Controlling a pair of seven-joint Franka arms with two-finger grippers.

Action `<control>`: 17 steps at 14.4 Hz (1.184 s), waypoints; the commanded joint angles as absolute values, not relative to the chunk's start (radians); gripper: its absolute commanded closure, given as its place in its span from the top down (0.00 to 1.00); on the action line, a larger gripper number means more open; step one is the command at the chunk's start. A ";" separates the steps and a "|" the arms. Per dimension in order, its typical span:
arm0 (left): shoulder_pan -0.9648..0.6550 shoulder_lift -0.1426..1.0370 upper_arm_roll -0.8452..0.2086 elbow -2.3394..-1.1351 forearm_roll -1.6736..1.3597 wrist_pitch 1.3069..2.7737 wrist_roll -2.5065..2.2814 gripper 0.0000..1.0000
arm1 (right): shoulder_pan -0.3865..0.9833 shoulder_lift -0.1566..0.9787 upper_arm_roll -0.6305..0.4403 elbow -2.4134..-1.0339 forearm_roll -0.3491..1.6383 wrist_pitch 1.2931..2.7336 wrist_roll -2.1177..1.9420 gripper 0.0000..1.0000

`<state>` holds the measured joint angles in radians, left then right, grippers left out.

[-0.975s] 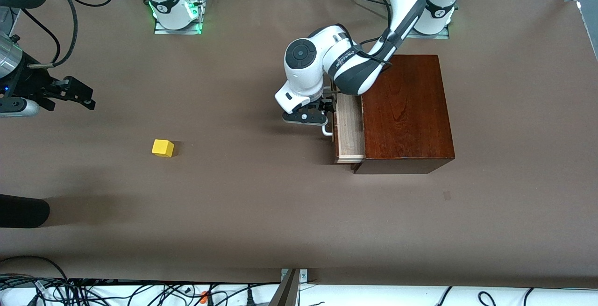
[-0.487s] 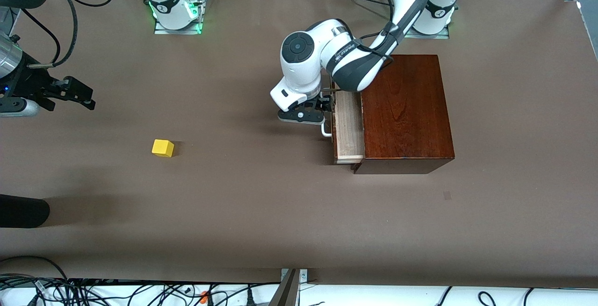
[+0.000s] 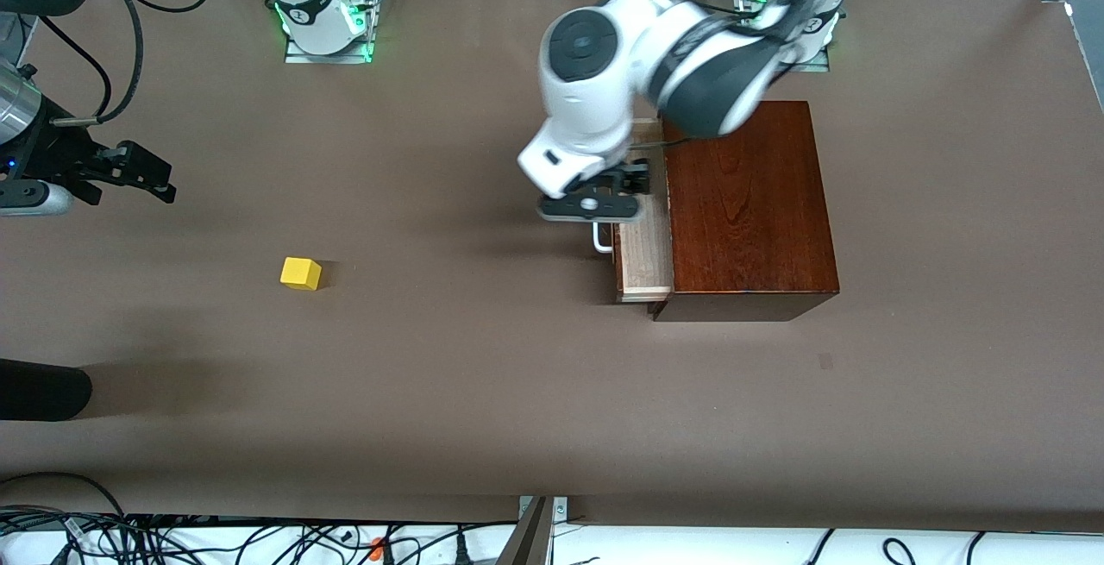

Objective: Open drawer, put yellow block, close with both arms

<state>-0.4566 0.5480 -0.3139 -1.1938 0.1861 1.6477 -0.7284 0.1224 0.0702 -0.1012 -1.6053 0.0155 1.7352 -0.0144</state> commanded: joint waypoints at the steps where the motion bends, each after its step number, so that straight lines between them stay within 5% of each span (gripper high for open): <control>1: -0.344 0.460 -0.325 -1.200 0.143 1.574 -0.616 1.00 | 0.115 0.074 -0.097 -1.589 0.011 1.729 -0.023 1.00; 10: -0.086 0.267 -0.267 -1.251 0.132 1.434 -0.123 1.00 | 0.117 0.207 -0.095 -1.588 0.009 1.740 -0.044 1.00; 13: -0.123 0.119 -0.077 -1.426 0.019 1.509 0.006 1.00 | 0.127 0.294 -0.094 -1.595 0.014 1.771 -0.045 1.00; 17: -0.130 -0.017 -0.012 -1.645 0.020 1.666 0.037 1.00 | 0.126 0.409 -0.089 -1.716 0.020 2.056 -0.026 1.00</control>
